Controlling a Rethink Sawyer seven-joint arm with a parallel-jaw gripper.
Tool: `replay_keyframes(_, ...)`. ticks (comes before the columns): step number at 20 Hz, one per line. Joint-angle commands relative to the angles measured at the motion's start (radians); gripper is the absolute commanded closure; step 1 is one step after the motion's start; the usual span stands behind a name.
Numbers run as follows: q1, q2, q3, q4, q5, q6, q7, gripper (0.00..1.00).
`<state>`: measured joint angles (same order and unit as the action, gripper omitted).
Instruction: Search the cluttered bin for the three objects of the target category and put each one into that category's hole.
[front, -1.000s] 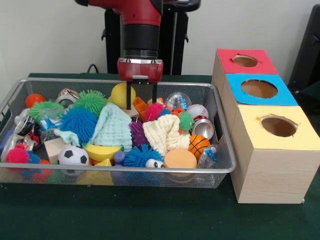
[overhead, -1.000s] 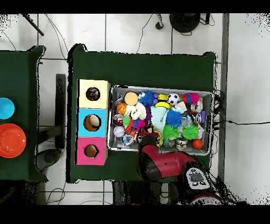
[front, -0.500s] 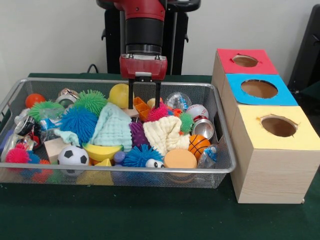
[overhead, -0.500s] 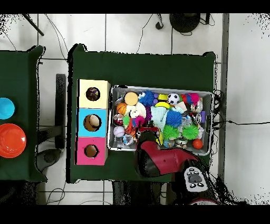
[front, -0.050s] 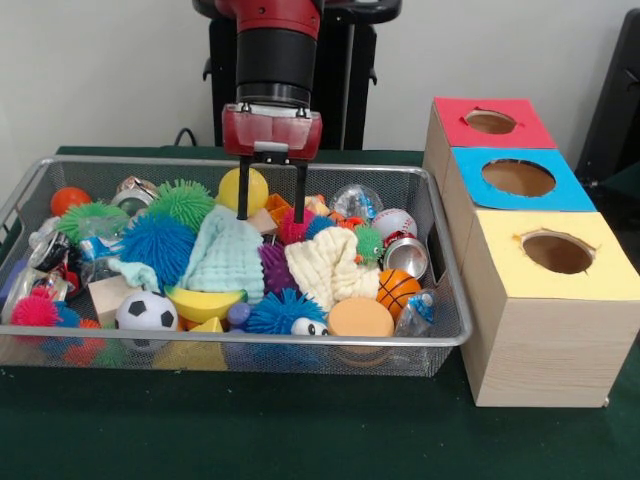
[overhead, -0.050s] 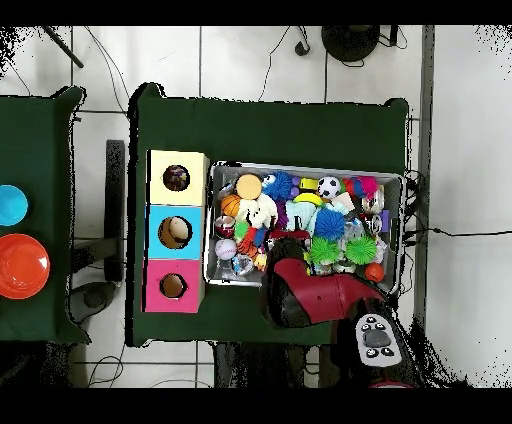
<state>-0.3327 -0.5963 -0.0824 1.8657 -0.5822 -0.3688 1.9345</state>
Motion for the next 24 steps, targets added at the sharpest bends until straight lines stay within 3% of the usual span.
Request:
replay_keyframes(1,-0.073,-0.021,0.077,-0.128,-0.070,0.098,0.046,0.00)
replay_keyframes(8,-0.114,0.004,0.119,-0.170,-0.104,0.118,0.039,0.00)
replay_keyframes(14,-0.056,0.118,0.018,-0.234,-0.041,0.007,0.032,0.00)
replay_keyframes(24,0.007,0.295,-0.033,-0.295,0.026,-0.107,0.053,0.00)
